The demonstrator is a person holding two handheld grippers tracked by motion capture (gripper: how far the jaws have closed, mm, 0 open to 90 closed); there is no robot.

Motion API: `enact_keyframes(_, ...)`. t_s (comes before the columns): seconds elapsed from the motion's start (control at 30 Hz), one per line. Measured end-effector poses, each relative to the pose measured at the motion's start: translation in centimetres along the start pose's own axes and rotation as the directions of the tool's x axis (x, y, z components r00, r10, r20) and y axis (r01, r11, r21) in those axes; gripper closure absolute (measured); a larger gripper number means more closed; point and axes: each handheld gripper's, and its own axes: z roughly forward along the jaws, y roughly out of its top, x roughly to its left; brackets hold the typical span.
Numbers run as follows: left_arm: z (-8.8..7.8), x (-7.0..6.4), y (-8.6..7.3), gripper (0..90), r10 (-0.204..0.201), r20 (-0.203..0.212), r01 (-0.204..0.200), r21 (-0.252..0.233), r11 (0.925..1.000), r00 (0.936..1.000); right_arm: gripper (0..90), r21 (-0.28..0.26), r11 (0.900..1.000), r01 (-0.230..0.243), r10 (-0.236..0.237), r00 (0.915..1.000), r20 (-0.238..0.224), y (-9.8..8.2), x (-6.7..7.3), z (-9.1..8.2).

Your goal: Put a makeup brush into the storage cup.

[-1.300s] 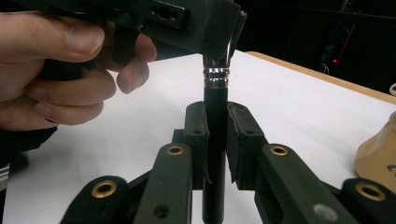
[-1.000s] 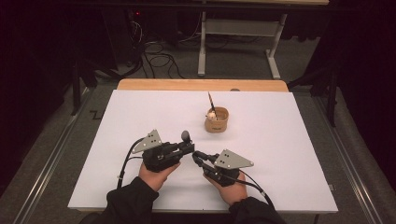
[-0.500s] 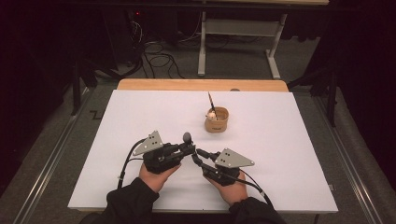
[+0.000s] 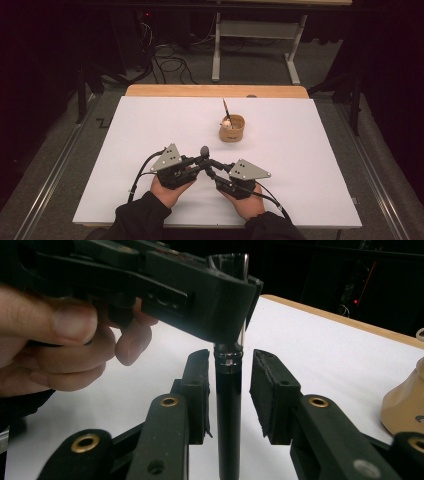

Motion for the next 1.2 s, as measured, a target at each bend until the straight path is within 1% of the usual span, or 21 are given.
enact_keyframes(0.37,0.08,0.04,-0.09,78.2,0.006,-0.012,-0.006,0.007,1.0000,0.9999,74.6,-0.001,1.000,-0.015,0.015,0.9997,0.020,0.04,0.13,0.08)
enact_keyframes(0.57,0.09,0.04,-0.09,78.2,0.002,-0.008,-0.002,0.005,1.0000,1.0000,79.0,-0.002,1.000,-0.008,0.008,0.9998,0.015,0.03,0.29,0.12)
enact_keyframes(0.87,0.11,0.10,-0.15,77.1,-0.011,-0.005,0.011,-0.003,0.9999,0.9999,80.2,0.000,1.000,-0.013,0.013,0.9999,0.008,0.05,0.22,0.07)
enact_keyframes(0.9,0.07,0.15,-0.13,76.0,-0.017,-0.006,0.017,-0.010,0.9998,0.9998,80.2,0.000,1.000,-0.014,0.014,0.9999,0.009,0.06,0.21,0.06)
enact_keyframes(0.97,-0.06,0.27,-0.04,69.9,-0.036,0.000,0.036,-0.022,0.9991,0.9993,80.2,0.001,1.000,-0.020,0.020,0.9997,0.012,0.06,0.13,0.03)
enact_keyframes(1.0,-0.19,0.33,0.04,68.3,-0.044,0.003,0.044,-0.031,0.9986,0.9990,80.2,0.000,1.000,-0.024,0.024,0.9997,0.011,0.07,0.08,0.00)
enact_keyframes(1.2,-0.81,0.63,0.26,59.0,-0.050,-0.004,0.050,-0.047,0.9976,0.9987,80.2,-0.003,0.999,-0.034,0.034,0.9992,0.022,0.11,-0.28,-0.24)
